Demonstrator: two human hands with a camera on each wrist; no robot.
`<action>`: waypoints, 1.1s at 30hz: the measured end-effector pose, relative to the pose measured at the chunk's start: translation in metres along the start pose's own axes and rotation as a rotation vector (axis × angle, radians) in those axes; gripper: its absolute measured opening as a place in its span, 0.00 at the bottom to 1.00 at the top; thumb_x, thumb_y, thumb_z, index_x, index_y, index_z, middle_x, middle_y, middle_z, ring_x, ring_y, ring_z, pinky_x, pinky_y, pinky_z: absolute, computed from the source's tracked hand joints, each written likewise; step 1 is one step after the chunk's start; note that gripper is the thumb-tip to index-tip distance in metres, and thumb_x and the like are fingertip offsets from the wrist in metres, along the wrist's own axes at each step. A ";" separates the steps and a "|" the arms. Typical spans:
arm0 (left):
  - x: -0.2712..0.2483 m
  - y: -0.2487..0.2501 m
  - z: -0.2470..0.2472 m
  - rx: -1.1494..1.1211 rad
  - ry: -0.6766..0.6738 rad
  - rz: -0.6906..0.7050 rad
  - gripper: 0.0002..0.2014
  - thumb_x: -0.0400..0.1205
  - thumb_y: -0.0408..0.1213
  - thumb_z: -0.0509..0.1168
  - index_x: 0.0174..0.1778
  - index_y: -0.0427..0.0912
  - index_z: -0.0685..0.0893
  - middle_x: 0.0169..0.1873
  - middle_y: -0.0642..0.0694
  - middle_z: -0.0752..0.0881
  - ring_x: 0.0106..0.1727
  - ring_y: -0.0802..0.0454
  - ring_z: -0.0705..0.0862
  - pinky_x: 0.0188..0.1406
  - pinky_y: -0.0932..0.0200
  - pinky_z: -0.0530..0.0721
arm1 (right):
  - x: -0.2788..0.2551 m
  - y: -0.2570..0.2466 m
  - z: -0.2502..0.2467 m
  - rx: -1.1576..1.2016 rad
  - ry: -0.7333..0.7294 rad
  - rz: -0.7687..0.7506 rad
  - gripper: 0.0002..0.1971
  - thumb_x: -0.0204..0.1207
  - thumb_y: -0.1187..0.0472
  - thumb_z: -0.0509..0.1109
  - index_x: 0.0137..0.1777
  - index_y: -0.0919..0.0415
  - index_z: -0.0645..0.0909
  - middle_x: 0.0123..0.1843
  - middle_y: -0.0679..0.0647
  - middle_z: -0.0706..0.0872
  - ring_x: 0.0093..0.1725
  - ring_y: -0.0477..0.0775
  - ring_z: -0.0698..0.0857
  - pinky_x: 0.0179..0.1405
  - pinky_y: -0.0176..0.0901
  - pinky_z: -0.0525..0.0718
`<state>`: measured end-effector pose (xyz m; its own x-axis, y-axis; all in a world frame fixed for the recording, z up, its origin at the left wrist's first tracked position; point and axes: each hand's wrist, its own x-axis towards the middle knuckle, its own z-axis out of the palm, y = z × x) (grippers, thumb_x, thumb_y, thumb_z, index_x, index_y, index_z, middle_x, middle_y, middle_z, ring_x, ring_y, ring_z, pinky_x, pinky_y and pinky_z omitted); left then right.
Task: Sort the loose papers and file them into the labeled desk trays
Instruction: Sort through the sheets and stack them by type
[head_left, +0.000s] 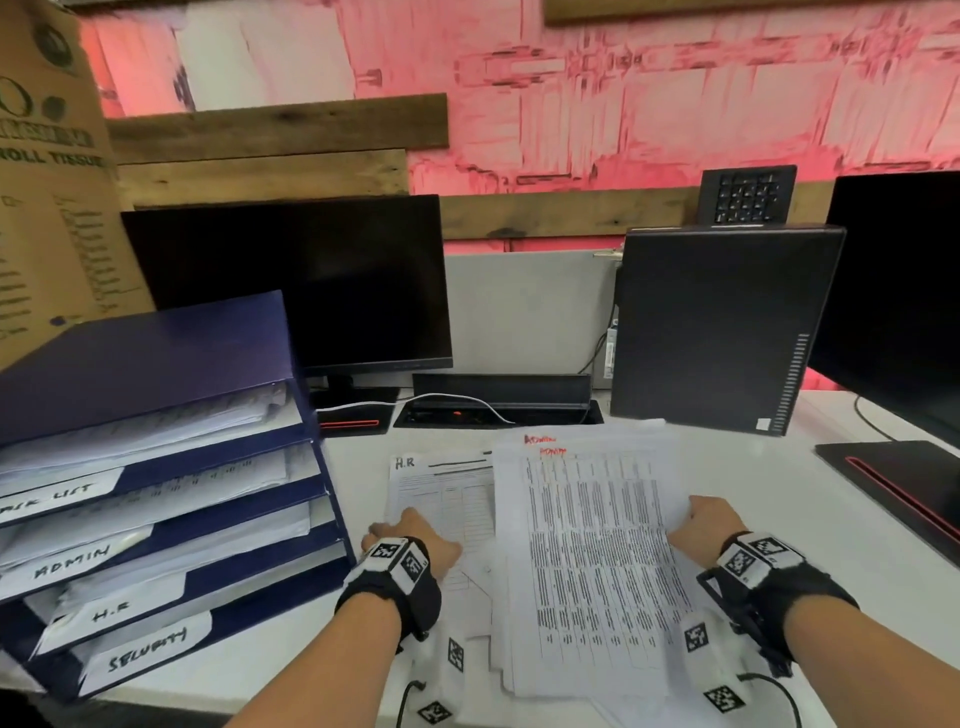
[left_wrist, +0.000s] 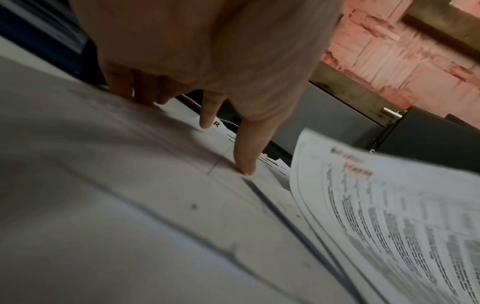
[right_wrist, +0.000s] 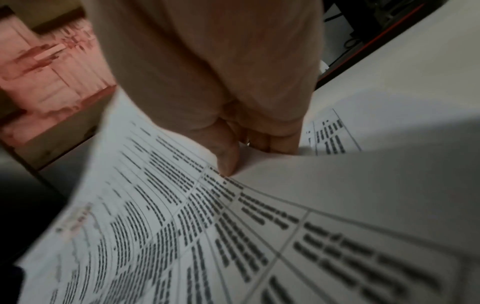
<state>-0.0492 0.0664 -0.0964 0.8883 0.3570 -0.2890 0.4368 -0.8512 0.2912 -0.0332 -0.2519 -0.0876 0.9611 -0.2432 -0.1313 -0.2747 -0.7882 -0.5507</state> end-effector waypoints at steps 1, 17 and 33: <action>0.003 0.000 0.002 -0.004 -0.011 -0.007 0.40 0.67 0.62 0.66 0.72 0.46 0.67 0.69 0.37 0.72 0.69 0.38 0.72 0.70 0.46 0.74 | 0.001 0.001 0.001 -0.033 -0.023 -0.013 0.08 0.78 0.66 0.64 0.52 0.68 0.82 0.54 0.62 0.85 0.58 0.62 0.83 0.51 0.40 0.78; -0.006 0.002 -0.009 -0.577 0.271 0.137 0.04 0.76 0.30 0.66 0.45 0.38 0.85 0.40 0.41 0.87 0.39 0.43 0.83 0.35 0.63 0.76 | -0.019 -0.005 -0.007 -0.184 -0.180 -0.091 0.08 0.76 0.66 0.64 0.36 0.59 0.74 0.50 0.57 0.81 0.50 0.54 0.80 0.44 0.34 0.74; -0.072 -0.016 -0.082 -1.018 0.402 0.407 0.07 0.83 0.32 0.64 0.55 0.44 0.80 0.46 0.49 0.85 0.41 0.57 0.84 0.31 0.66 0.77 | -0.065 -0.055 -0.029 0.511 -0.003 -0.294 0.12 0.74 0.75 0.67 0.49 0.59 0.84 0.50 0.59 0.89 0.48 0.57 0.87 0.38 0.39 0.81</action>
<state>-0.1088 0.0856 -0.0055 0.8905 0.3800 0.2504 -0.1404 -0.2939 0.9455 -0.0813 -0.2094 -0.0254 0.9950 -0.0534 0.0847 0.0517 -0.4500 -0.8915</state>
